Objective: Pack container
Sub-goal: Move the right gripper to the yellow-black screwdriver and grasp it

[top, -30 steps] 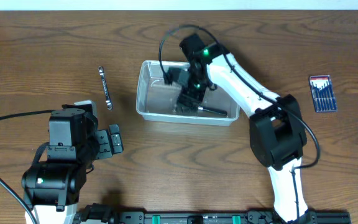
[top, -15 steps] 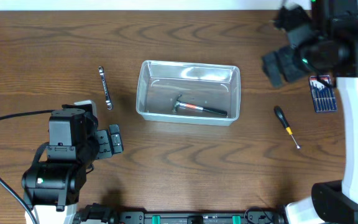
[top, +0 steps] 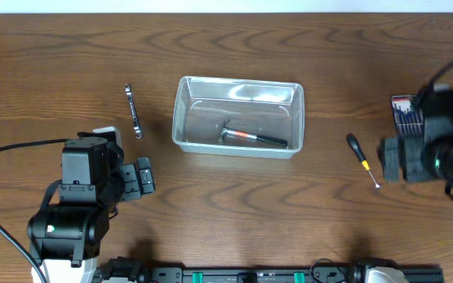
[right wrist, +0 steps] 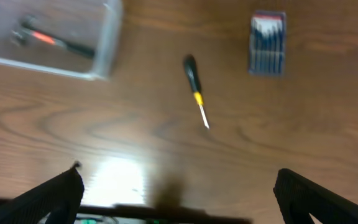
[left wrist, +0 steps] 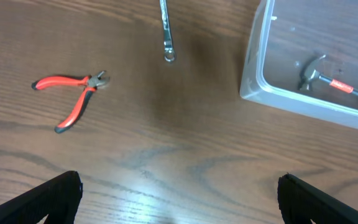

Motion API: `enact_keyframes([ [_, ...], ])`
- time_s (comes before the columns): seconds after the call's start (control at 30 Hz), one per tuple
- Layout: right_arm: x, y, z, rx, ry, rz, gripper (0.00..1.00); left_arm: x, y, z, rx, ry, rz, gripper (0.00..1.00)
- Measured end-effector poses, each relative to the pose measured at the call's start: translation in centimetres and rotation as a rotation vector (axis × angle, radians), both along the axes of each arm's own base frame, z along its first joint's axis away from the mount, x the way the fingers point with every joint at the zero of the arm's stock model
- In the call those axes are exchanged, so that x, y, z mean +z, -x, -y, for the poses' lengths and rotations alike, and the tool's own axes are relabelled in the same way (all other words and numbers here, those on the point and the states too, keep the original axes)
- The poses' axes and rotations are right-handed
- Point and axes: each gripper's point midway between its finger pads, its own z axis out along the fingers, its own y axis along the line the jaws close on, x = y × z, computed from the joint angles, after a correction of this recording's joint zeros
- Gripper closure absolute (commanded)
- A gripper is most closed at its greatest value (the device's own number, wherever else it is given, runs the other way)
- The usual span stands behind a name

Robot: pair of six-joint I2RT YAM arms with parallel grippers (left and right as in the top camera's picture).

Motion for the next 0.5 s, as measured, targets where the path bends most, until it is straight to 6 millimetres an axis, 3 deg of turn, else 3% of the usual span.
enact_keyframes([
  [0.1,-4.8,0.0,1.2,0.046,0.043,-0.077,0.01,0.0,0.0,-0.1,0.004,-0.006,0.0,0.02],
  [0.27,-12.2,-3.1,2.3,0.141,0.065,-0.19,0.01,0.0,0.0,-0.1,0.004,-0.006,0.0,0.02],
  [0.5,-18.5,-7.3,2.9,0.225,0.054,-0.293,0.01,0.0,0.0,-0.1,0.004,-0.006,0.0,0.02],
])
